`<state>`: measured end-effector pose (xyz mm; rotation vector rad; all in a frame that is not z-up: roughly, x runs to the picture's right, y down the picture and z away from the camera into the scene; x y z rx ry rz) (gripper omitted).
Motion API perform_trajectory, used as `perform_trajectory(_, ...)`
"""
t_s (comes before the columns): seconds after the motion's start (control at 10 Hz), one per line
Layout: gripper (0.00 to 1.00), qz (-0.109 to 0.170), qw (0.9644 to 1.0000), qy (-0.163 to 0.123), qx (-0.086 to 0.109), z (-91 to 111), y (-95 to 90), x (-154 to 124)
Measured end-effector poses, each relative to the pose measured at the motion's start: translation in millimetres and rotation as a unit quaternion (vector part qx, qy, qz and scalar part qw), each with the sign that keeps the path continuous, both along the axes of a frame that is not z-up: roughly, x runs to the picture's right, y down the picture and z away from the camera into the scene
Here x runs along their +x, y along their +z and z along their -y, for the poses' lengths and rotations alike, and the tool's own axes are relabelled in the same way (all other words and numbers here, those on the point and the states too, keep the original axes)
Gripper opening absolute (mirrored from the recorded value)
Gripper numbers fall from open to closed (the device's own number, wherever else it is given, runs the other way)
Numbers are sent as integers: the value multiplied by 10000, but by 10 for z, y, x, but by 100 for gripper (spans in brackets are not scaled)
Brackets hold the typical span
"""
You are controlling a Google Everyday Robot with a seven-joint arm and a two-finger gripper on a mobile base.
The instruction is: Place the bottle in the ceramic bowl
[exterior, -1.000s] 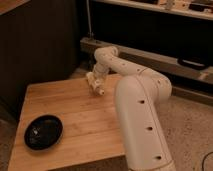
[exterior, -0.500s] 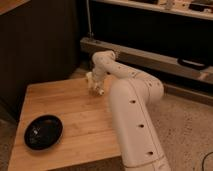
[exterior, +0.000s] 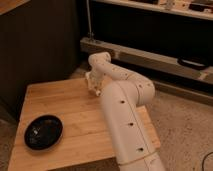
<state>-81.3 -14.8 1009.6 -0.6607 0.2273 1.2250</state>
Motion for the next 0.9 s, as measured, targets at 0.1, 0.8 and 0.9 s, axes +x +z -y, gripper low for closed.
perform_trajectory(0.1, 14, 12, 9999, -113, -25, -36, -75, -24)
perform_trajectory(0.8, 0, 837, 9880, -1285, 192, -132, -1830, -361)
perform_trajectory(0.9, 0, 1025, 9830, -1514, 167, -267, -2107, -471)
